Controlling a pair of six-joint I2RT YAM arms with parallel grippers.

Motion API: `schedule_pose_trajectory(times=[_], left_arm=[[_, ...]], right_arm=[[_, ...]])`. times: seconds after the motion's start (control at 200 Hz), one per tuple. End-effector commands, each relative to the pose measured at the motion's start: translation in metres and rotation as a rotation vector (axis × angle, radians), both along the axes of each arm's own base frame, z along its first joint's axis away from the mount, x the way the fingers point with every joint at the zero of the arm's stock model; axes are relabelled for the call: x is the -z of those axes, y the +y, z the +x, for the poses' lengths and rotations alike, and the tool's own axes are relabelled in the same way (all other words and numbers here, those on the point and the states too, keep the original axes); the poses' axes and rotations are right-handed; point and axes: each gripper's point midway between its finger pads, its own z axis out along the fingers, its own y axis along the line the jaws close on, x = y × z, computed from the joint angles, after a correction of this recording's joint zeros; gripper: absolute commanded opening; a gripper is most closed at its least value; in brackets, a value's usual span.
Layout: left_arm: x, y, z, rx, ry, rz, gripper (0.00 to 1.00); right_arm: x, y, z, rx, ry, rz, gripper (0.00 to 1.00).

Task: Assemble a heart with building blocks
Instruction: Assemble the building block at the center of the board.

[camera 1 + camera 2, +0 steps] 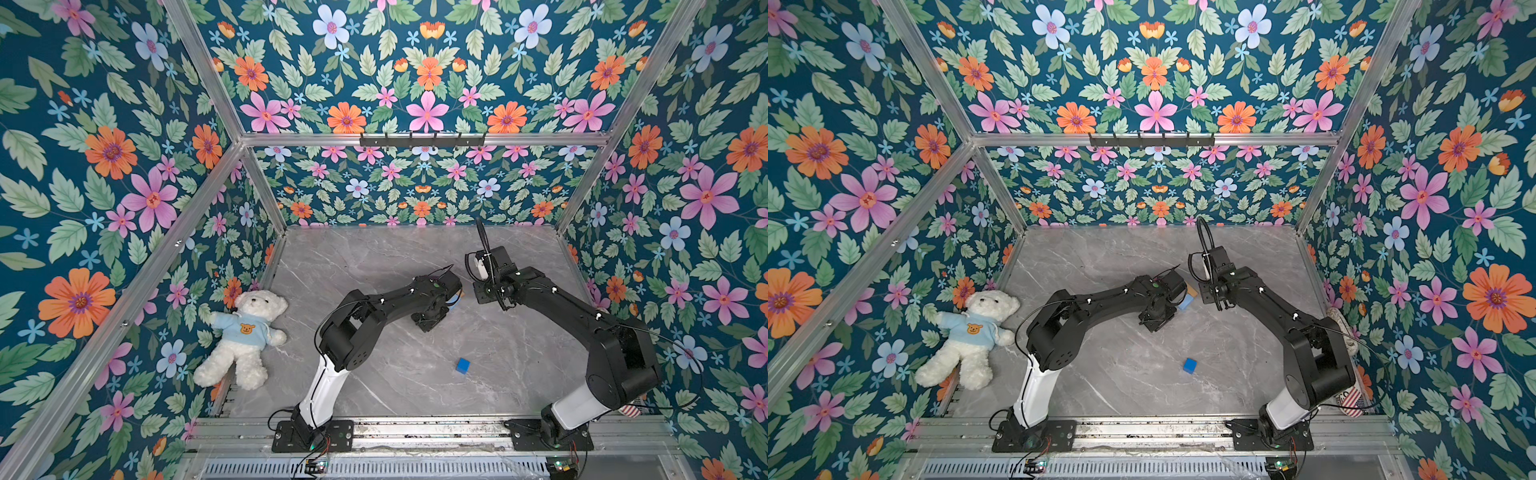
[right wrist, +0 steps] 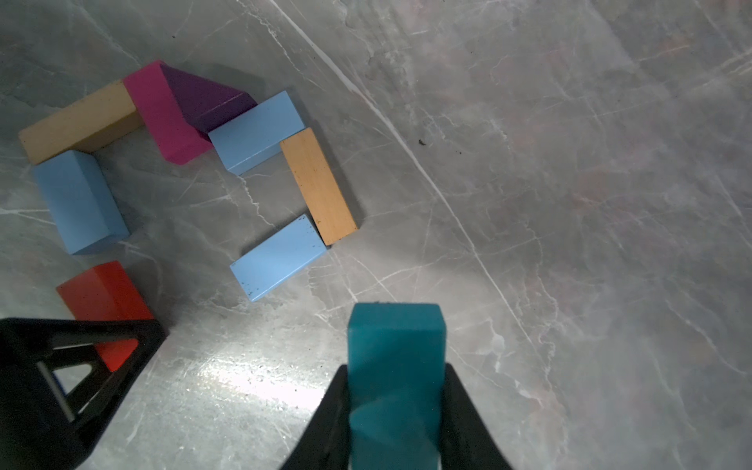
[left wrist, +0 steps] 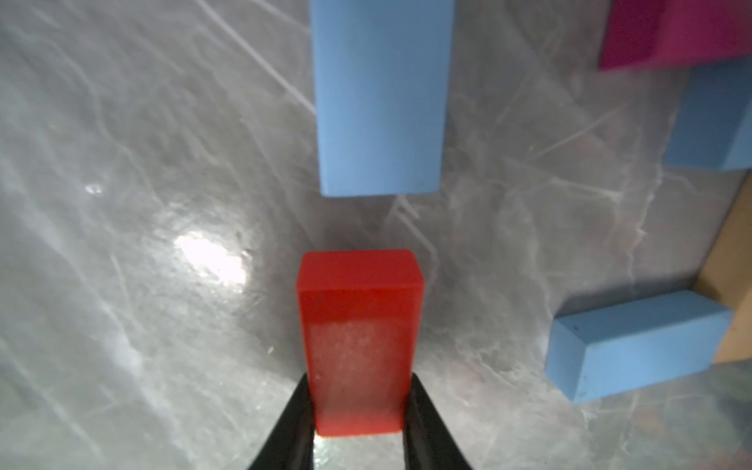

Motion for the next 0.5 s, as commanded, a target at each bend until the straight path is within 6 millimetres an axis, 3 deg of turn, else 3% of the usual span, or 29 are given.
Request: schedule_pose_trajectory(times=[0.0, 0.495], left_arm=[[0.002, 0.003, -0.003, 0.014, 0.014, 0.025, 0.30], [0.007, 0.010, 0.006, 0.003, 0.032, 0.029, 0.31]], right_arm=[[0.000, -0.001, 0.000, 0.018, 0.004, -0.001, 0.00], [0.011, 0.008, 0.004, -0.001, 0.051, 0.014, 0.00]])
